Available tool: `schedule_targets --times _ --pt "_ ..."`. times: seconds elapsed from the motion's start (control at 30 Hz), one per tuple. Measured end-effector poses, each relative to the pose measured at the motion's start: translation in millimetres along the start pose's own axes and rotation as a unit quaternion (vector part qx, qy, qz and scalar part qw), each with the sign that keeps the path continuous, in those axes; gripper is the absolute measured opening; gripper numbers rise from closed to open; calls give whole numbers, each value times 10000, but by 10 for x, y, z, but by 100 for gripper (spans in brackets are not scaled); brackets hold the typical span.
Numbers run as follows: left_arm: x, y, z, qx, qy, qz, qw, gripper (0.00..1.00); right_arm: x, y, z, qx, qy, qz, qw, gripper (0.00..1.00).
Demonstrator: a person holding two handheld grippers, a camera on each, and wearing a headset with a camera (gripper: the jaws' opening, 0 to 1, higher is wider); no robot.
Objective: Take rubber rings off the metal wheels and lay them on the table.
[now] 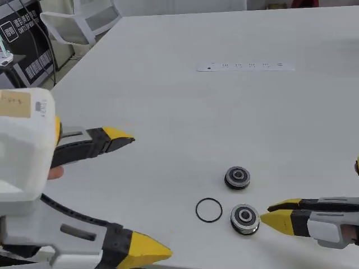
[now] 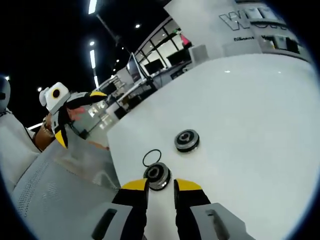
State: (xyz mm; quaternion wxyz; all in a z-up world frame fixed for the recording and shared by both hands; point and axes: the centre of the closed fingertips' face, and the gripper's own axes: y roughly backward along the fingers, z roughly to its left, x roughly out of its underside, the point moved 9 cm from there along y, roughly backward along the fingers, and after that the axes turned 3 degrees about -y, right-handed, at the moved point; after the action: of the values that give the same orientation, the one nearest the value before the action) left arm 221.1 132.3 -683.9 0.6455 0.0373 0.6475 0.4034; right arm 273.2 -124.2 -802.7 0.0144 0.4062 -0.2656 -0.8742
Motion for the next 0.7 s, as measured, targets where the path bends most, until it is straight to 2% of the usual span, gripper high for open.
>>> schedule_targets --times 0.1,0.17,0.23,0.3,0.4,0.57,0.63,0.7 --pt "-90 -161 8 207 -74 -258 9994 91 30 -15 10 18 97 9 10000 18" --pt "-118 -258 3 368 -38 -291 9989 86 30 -22 12 -9 87 -12 10000 19" --pt "-166 -378 -14 522 -45 -347 9980 86 31 -28 27 -34 98 -54 9999 20" --pt "-216 -508 -47 760 -81 -476 9959 88 32 -35 40 -32 189 -87 9998 19" --pt "-267 -698 -72 1068 90 -590 9925 87 44 -45 41 -15 340 -90 9994 19" --pt "-326 -998 -84 1242 -5 -625 9903 83 73 -42 39 39 547 -58 9985 20" --pt "-312 -1083 -76 1250 -25 -626 9902 81 77 -42 37 71 635 -65 9979 19" --pt "-251 -1183 -50 1276 15 -652 9897 76 80 -47 31 103 730 -59 9973 19"
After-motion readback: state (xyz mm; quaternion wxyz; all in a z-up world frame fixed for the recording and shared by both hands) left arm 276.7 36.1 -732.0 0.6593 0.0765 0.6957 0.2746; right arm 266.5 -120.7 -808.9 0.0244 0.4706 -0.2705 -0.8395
